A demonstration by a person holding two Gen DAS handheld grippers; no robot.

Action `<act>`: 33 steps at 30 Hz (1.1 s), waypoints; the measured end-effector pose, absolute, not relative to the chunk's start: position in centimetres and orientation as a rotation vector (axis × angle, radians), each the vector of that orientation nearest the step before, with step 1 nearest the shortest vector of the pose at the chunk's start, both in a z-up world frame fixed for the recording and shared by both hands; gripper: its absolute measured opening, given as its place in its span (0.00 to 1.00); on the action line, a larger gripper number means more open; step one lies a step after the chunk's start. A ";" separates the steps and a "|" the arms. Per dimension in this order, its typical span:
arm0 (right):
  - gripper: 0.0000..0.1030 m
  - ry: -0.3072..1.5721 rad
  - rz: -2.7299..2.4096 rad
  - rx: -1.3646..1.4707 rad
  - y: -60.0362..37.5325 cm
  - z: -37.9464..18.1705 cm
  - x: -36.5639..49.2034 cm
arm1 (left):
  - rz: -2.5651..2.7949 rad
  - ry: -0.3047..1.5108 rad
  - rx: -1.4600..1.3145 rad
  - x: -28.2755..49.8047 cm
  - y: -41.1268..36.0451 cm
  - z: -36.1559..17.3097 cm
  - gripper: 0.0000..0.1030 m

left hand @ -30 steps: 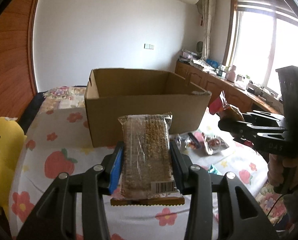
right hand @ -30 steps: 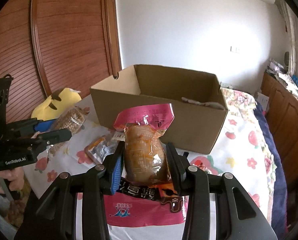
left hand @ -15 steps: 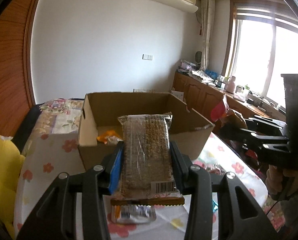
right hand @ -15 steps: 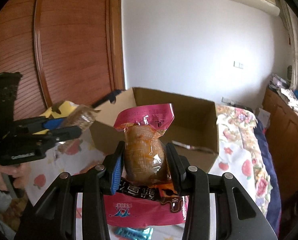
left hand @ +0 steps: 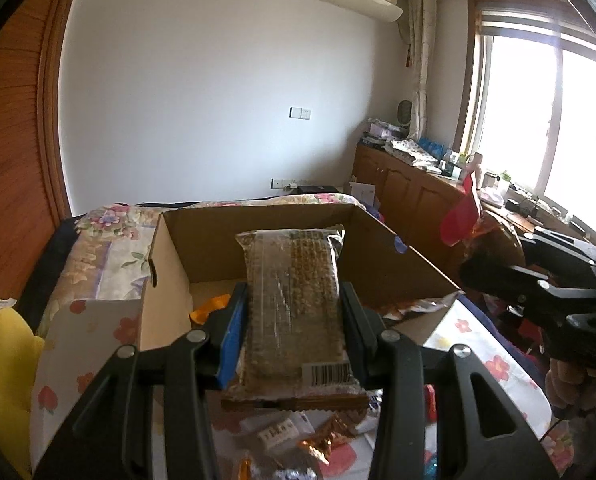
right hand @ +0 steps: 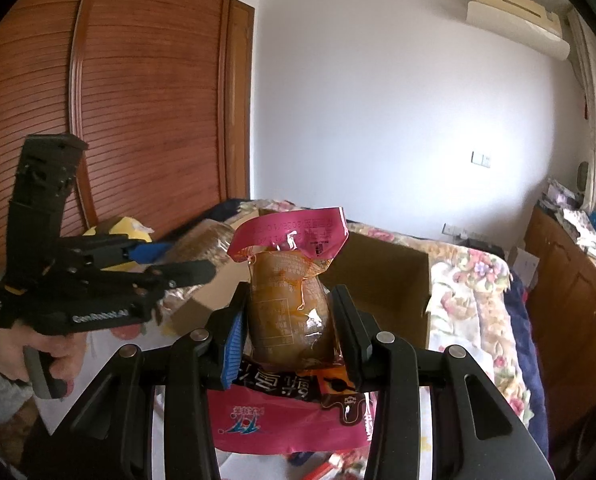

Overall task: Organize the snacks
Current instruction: 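Lift both packets and carry them over the open box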

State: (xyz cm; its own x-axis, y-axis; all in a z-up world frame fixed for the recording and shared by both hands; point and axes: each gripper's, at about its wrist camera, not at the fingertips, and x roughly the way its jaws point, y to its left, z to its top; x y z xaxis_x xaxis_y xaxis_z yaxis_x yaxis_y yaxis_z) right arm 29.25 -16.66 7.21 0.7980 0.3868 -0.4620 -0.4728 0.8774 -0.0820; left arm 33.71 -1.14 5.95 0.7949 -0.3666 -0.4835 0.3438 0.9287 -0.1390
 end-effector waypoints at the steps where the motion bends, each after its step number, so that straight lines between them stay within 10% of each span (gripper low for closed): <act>1: 0.39 0.450 0.462 -0.199 -16.8 7.2 29.5 | -0.379 0.530 -0.043 34.1 -1.2 5.9 0.41; 33: 0.45 0.609 0.351 -0.121 -20.8 3.0 36.2 | -0.328 0.581 -0.031 37.0 -1.3 2.7 0.56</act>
